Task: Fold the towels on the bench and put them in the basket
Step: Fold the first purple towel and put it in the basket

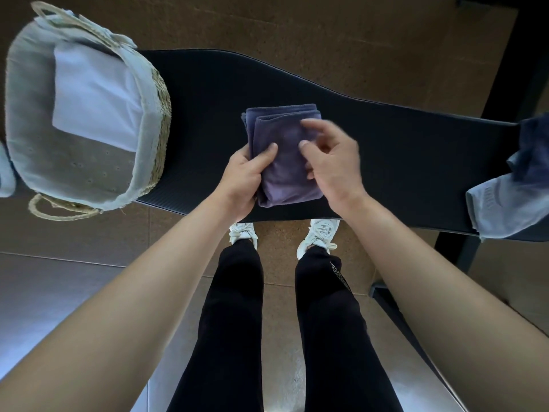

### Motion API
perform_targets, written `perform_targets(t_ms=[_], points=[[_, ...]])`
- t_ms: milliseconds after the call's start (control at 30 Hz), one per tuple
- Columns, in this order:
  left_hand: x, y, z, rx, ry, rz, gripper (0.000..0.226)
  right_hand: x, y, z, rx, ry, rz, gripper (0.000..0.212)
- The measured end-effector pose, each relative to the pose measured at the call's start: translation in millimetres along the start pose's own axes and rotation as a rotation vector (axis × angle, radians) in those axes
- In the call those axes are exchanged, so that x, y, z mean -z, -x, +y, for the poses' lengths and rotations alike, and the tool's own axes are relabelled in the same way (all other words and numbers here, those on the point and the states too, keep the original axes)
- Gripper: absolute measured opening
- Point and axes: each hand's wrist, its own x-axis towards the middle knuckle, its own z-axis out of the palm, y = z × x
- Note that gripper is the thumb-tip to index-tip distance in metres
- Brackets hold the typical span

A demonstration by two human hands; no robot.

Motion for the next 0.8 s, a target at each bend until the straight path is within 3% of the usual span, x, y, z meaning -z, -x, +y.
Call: perform_targets(t_ms=[67, 167, 200, 267, 400, 533, 800], points=[[5.3, 2.1, 4.0, 0.025, 0.058, 0.004, 0.038, 3.5, -2.6, 11.2, -0.039, 0.132, 0.162, 0.054], [15.1, 8.3, 12.4, 0.056, 0.159, -0.012, 0.041, 4.6, -5.8, 15.5, -0.289, -0.056, -0.066, 0.087], [17.9, 10.9, 14.6, 0.065, 0.18, -0.011, 0.042, 2.8, -5.0, 14.9, -0.342, -0.173, -0.203, 0.085], [24.3, 15.3, 17.6, 0.071, 0.199, 0.004, 0.044, -6.7, 0.8, 7.3, -0.359, -0.351, -0.364, 0.059], [39.8, 20.9, 17.7, 0.051, 0.161, 0.144, 0.041, -32.8, 9.0, -8.3, -0.202, -0.218, -0.207, 0.027], [63.1, 31.1, 11.2, -0.007, 0.125, 0.277, 0.031, -56.1, 16.0, -24.8, -0.083, -0.045, -0.19, 0.024], [137.9, 62.7, 15.9, -0.191, 0.182, 0.536, 0.024, -117.2, 15.8, -68.3, 0.176, 0.258, -0.432, 0.02]])
